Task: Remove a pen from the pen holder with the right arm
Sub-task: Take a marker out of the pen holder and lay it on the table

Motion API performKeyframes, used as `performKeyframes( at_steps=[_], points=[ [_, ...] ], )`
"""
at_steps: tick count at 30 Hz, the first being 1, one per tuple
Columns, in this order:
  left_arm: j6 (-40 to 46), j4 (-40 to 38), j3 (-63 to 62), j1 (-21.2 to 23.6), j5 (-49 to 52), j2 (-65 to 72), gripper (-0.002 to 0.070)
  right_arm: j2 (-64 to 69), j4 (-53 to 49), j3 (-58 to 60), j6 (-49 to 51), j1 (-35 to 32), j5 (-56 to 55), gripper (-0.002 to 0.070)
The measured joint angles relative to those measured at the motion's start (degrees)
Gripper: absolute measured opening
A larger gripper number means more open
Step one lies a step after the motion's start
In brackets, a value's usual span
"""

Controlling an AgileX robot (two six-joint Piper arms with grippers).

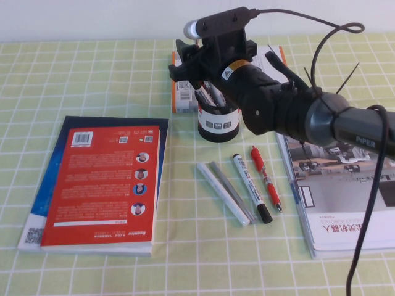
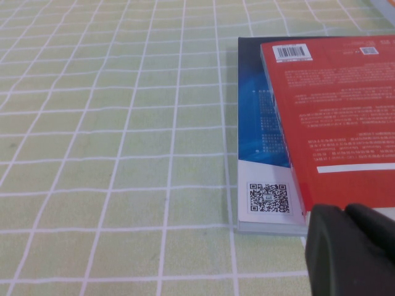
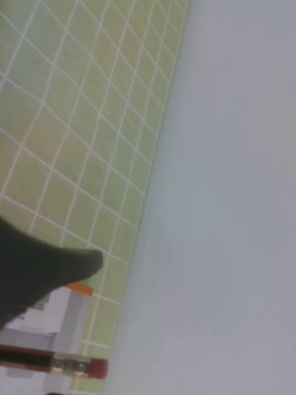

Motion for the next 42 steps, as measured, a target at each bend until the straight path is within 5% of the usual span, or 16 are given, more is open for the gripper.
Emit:
performKeyframes(
  at_steps=[10, 21, 42],
  points=[
    [0.0, 0.0, 0.0, 0.0, 0.0, 0.0, -0.0005, 3.3, 0.0, -3.8, 0.0, -0.4, 2.4, 0.0354],
    [0.0, 0.0, 0.0, 0.0, 0.0, 0.0, -0.0005, 3.6, 0.1, -4.0, 0.0, -0.4, 2.4, 0.0217],
    [0.0, 0.0, 0.0, 0.0, 0.0, 0.0, -0.0005, 3.6, 1.7, -4.0, 0.0, -1.5, 2.3, 0.0118]
  ],
)
